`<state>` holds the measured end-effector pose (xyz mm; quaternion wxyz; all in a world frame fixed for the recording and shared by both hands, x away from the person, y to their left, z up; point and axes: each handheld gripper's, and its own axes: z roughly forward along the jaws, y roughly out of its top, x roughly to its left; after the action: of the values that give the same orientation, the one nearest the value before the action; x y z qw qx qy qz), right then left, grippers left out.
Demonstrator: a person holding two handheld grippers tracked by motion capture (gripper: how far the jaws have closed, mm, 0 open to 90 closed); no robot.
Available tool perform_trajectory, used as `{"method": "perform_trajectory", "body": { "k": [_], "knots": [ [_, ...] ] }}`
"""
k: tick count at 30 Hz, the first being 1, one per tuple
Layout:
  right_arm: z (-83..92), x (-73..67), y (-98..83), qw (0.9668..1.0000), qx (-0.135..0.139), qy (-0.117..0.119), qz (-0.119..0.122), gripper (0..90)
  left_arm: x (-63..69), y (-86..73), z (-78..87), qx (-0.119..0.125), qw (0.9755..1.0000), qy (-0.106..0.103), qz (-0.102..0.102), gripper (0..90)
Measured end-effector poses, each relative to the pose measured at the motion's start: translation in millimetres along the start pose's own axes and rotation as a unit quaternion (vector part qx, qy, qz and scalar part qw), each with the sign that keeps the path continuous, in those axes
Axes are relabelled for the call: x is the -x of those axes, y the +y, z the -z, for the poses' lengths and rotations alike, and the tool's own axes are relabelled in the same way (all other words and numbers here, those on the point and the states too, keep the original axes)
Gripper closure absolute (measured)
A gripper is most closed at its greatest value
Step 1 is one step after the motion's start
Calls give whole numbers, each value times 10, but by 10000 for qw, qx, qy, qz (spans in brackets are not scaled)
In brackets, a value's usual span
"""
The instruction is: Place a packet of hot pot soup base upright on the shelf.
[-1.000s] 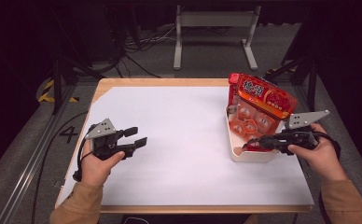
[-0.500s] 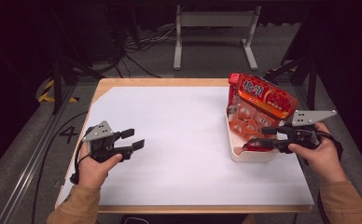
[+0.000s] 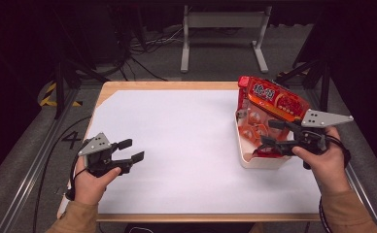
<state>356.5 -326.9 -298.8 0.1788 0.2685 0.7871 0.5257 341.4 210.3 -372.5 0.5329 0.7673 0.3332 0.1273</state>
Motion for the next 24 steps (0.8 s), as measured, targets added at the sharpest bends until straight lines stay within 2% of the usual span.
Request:
{"method": "perform_trajectory", "body": {
  "k": [5,7,8,9,12,13,19,24],
  "knots": [
    [-138,-187,23,9999,83,-90,-5,331,-4,-54,44,-26,10000,41,63,319],
    [-232,-303,8,9997,137,-177,-46,331,-9,-69,54,-45,10000,44,53,315],
    [-232,-303,8,9997,137,-177,-46,331,-13,-76,57,-38,10000,50,36,315],
    [-292,-375,-7,9995,214,-189,-125,328,-12,-84,62,-37,10000,58,48,313],
    [-349,-441,-22,9995,211,-182,-147,326,-10,-102,77,-46,10000,49,61,310],
    [-409,-506,-41,9996,201,-150,-147,323,-14,-117,83,-41,10000,64,64,307],
    [-563,-643,-114,9997,204,-58,-116,308,-42,-164,94,-59,9999,99,110,301],
    [-668,-703,-196,9994,286,-34,-209,292,-50,-212,96,-89,9998,167,20,294]
  ]
}}
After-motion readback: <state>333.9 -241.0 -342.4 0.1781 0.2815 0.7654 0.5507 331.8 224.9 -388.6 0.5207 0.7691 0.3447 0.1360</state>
